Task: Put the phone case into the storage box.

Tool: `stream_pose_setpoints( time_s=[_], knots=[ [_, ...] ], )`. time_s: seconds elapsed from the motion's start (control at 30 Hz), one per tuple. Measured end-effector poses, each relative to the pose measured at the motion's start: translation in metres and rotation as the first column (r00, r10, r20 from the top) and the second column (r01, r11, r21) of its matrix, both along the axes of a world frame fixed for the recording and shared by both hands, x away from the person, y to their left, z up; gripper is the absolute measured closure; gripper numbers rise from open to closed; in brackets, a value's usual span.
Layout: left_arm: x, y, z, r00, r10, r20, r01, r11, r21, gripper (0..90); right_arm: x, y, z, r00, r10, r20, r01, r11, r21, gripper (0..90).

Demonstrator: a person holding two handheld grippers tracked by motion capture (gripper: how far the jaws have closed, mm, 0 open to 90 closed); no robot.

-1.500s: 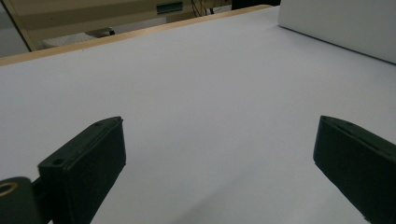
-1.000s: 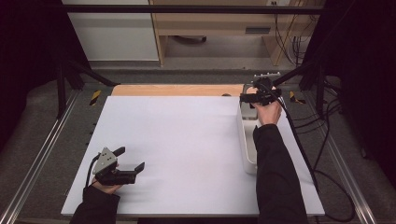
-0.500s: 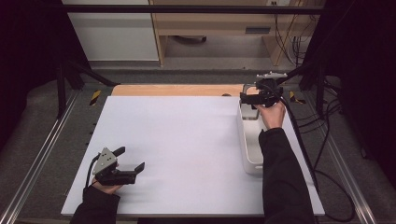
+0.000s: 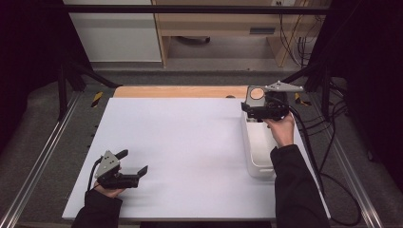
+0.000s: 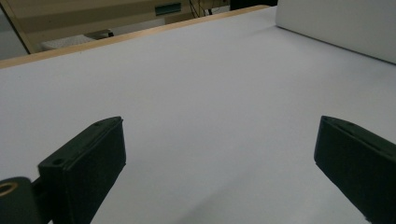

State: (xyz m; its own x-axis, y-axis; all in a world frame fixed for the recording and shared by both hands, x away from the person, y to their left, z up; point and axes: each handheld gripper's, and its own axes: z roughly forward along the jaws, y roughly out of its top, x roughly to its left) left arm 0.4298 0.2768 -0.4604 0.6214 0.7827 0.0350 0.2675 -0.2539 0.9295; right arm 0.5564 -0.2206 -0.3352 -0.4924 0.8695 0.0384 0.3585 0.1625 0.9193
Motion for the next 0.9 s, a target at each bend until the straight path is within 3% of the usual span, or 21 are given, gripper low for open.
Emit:
stream_pose_setpoints(
  time_s=[0.2, 0.43, 0.53, 0.9],
  knots=[
    [0.0, 0.0, 0.0, 1.0, 0.001, -0.002, -0.001, 1.0, 0.001, 1.5, -0.027, -0.003, 0.001, 0.9968, 0.063, 0.05, -0.064, 0.9976, 0.025, 0.3],
    [0.0, -0.001, 0.0, 1.0, -0.001, -0.004, 0.001, 1.0, 0.003, 1.5, -0.055, -0.008, 0.0, 0.9856, 0.143, 0.091, -0.148, 0.9871, 0.061, 0.3],
    [0.0, -0.001, 0.0, 1.0, 0.001, -0.004, -0.001, 1.0, 0.002, 1.5, -0.065, -0.01, -0.004, 0.9823, 0.159, 0.1, -0.164, 0.985, 0.052, 0.4],
    [-0.001, -0.001, 0.0, 1.0, -0.003, 0.001, 0.003, 1.0, -0.001, 1.5, -0.099, -0.022, -0.028, 0.9644, 0.226, 0.138, -0.24, 0.9662, 0.095, 0.4]
  ],
)
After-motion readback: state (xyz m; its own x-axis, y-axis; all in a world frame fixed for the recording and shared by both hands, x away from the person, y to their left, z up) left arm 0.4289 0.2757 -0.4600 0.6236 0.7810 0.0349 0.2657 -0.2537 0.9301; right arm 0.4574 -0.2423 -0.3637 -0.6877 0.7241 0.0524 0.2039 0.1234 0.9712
